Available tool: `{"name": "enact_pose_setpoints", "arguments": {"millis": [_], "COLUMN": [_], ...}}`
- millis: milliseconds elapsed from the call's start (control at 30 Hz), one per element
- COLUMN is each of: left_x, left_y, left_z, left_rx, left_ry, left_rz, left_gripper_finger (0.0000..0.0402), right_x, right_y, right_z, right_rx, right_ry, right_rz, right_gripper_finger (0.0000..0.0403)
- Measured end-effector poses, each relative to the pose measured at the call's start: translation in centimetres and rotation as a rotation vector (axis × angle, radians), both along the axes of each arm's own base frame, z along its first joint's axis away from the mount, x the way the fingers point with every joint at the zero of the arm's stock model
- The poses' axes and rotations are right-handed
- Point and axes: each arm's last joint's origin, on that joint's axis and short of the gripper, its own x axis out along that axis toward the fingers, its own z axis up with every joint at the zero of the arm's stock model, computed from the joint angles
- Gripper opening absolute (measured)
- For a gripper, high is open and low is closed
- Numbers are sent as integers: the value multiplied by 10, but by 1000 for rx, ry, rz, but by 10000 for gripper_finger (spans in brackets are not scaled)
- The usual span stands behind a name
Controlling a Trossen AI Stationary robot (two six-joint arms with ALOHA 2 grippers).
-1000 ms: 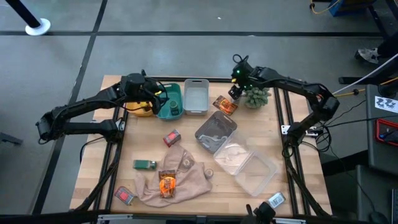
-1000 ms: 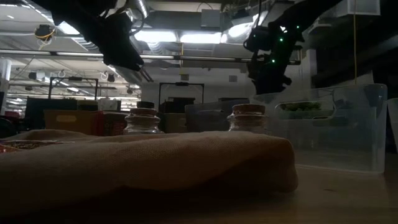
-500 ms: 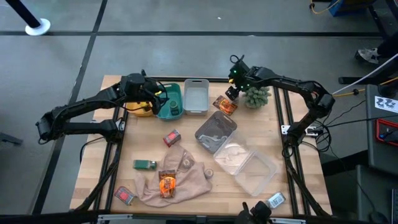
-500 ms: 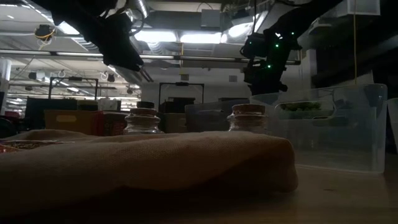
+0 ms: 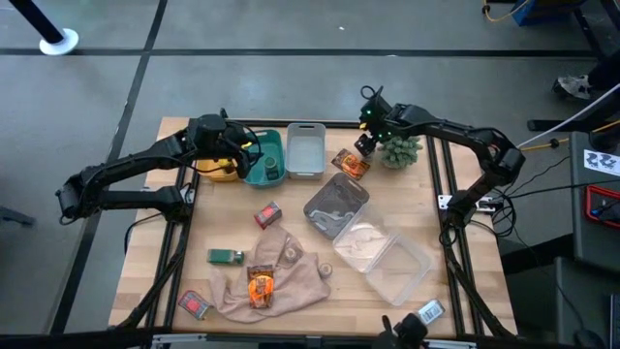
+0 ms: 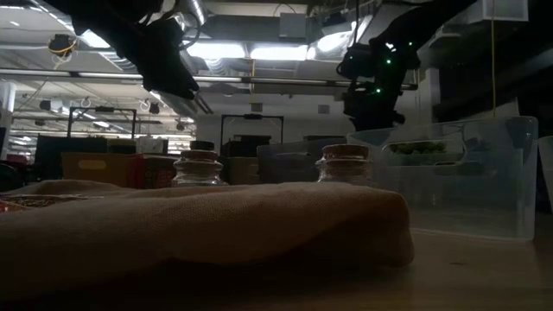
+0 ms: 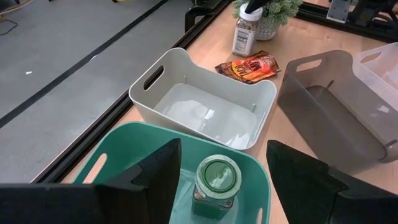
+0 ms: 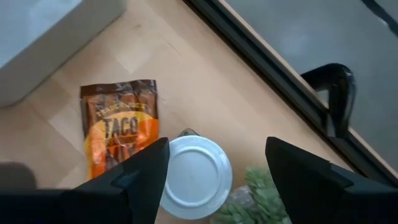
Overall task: Sort spices by type
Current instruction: Put the top white seasoning bottle into the gray bin
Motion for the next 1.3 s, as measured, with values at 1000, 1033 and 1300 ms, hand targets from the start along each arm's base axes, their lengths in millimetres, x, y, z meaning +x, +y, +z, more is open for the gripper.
{"name": "enact_pose_setpoints", "arguments": {"millis": [1000, 1033, 1300], "left_x": [0, 0, 0], "left_y": [0, 0, 0], "left_z": [0, 0, 0], "left_rx": [-2, -2, -2], "left_ry": [-2, -3, -3], "left_rz": [2, 2, 2], "left_gripper_finger": [221, 221, 221], "right_x": [0, -1, -7], "right_y": [3, 3, 12], "right_z": [4, 5, 16], "right_rx": [-13, -15, -13], "right_ry": [15, 14, 38], "right_rz": [118, 132, 390], "right_gripper_finger": [269, 269, 269]}}
